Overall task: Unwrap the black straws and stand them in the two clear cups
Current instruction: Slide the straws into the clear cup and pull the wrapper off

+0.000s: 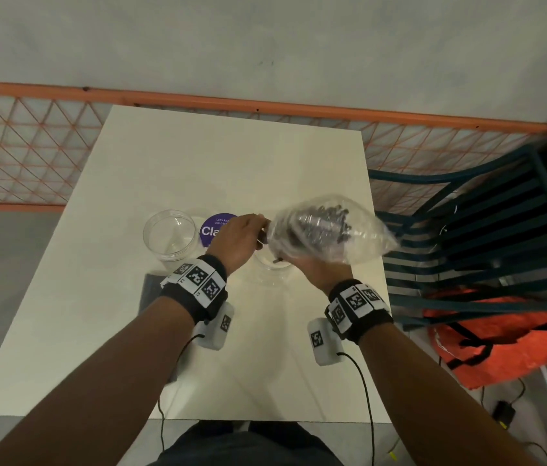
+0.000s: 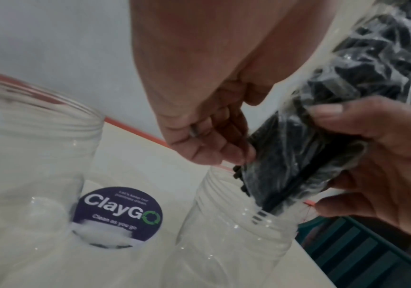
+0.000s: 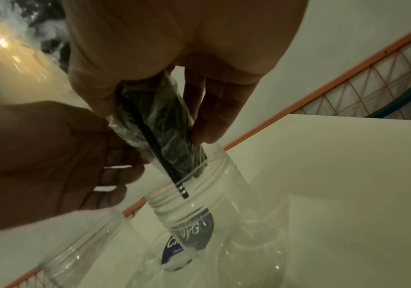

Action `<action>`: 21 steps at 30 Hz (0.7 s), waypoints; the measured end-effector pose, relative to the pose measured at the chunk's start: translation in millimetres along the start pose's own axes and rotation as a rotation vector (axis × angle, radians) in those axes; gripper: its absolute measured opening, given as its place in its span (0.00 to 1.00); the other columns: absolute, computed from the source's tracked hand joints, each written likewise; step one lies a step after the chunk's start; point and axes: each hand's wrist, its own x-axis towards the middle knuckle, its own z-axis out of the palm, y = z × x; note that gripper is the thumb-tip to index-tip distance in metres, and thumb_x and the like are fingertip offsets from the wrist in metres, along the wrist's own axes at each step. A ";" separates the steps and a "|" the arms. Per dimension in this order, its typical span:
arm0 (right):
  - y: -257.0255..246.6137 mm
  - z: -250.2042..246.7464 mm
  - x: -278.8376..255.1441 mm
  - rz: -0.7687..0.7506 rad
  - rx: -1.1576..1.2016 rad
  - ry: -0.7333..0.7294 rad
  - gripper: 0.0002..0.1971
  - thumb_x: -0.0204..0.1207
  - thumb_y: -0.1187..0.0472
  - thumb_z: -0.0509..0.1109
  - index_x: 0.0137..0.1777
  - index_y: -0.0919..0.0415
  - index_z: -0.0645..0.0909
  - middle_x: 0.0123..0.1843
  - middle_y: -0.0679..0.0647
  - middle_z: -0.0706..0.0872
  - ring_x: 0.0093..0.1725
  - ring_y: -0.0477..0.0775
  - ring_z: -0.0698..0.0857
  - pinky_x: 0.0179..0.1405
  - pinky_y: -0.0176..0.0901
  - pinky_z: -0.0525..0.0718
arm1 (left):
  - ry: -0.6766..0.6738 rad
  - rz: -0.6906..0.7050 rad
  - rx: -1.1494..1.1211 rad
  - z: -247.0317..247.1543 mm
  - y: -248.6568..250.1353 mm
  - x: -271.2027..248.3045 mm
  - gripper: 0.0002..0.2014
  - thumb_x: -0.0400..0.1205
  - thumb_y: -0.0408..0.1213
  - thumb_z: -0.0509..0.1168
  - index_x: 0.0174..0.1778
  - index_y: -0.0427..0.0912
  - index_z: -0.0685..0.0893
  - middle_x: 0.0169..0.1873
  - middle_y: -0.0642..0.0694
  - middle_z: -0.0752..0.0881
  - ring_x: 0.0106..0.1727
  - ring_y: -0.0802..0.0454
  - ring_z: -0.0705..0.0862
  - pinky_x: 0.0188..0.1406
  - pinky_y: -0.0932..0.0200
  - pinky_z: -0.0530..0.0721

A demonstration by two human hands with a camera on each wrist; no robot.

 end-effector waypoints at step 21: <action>12.7 24.9 40.4 -0.032 -0.150 0.204 0.54 0.43 0.17 0.73 0.70 0.43 0.73 0.64 0.45 0.82 0.64 0.51 0.80 0.64 0.51 0.81 | -0.084 0.090 0.614 2.8 -32.1 -0.1 0.35 0.67 0.58 0.67 0.69 0.45 0.79 0.67 0.42 0.80 0.70 0.37 0.75 0.69 0.37 0.77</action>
